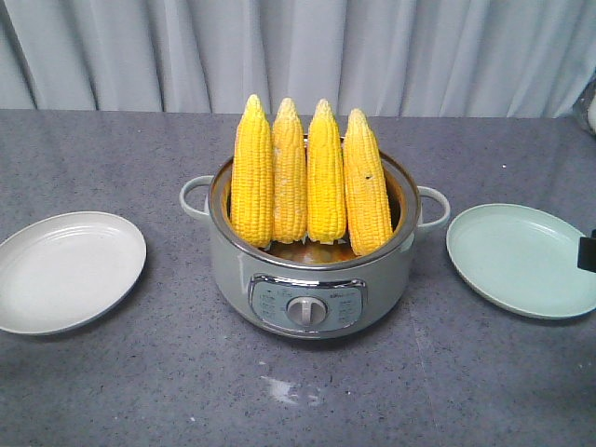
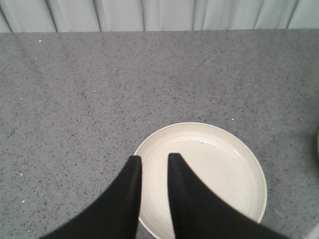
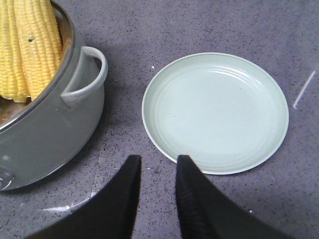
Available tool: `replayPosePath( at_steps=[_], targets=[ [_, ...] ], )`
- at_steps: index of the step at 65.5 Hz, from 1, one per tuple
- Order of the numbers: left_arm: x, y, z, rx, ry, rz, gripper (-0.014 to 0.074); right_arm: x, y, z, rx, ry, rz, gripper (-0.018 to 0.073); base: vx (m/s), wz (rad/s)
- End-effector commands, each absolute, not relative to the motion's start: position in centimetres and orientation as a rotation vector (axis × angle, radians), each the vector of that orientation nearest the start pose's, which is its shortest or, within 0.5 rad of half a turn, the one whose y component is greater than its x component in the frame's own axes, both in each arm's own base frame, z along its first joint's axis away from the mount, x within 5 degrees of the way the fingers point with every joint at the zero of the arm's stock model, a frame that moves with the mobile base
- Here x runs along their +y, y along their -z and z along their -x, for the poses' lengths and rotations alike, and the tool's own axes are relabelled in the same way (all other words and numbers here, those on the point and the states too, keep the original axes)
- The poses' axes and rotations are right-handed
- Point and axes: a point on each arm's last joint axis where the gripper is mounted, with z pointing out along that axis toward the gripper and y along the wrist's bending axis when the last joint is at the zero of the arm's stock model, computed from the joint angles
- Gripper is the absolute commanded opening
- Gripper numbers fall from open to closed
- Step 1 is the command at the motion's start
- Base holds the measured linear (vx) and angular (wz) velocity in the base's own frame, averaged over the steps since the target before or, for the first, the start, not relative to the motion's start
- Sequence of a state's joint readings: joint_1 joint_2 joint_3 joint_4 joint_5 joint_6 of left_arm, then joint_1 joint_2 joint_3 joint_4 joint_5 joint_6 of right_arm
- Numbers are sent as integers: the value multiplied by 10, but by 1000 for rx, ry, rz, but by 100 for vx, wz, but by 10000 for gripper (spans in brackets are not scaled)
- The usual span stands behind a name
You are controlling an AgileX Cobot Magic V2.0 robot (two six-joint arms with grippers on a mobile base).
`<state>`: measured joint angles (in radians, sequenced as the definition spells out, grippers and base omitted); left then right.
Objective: Distribute corn equally
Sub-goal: 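Reach the right gripper to the corn cob nearest it and grasp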
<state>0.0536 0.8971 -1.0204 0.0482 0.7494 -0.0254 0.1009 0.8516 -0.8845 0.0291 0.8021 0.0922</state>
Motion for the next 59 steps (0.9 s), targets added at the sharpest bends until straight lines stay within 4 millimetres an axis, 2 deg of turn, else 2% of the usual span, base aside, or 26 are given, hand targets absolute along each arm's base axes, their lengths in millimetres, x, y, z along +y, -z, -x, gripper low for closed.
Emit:
replayPosePath(
  at_steps=[1,12,16,21,29,38,47,59],
  targets=[
    [11,-410,-172,2023,-59,65,335,17,-371,-161,2168,-136,-2,351,0,0],
    [11,-410,-172,2020,-59,65,605,17,-371,-162,2166,-127,15,589,0,0],
    [11,-410,-172,2020,-59,65,670,17,-371,-161,2167,-127,15,627,0,0],
    [11,-410,-172,2020,-59,65,701,18,-371,-162,2156,-141,10,640,0,0],
    [11,-410,-172,2020,-59,65,699,21,-376,-167,2108,-165,41,629,0,0],
    [11,-410,-172,2020,-59,65,673,29,-389,-190,2120,-178,163,624,0,0],
    [11,-410,-172,2020,-58,67,636,39,-401,-231,2143,-224,274,615,0,0],
    [11,-410,-172,2020,-58,67,597,54,-398,-292,2197,-312,392,609,0,0]
  ],
)
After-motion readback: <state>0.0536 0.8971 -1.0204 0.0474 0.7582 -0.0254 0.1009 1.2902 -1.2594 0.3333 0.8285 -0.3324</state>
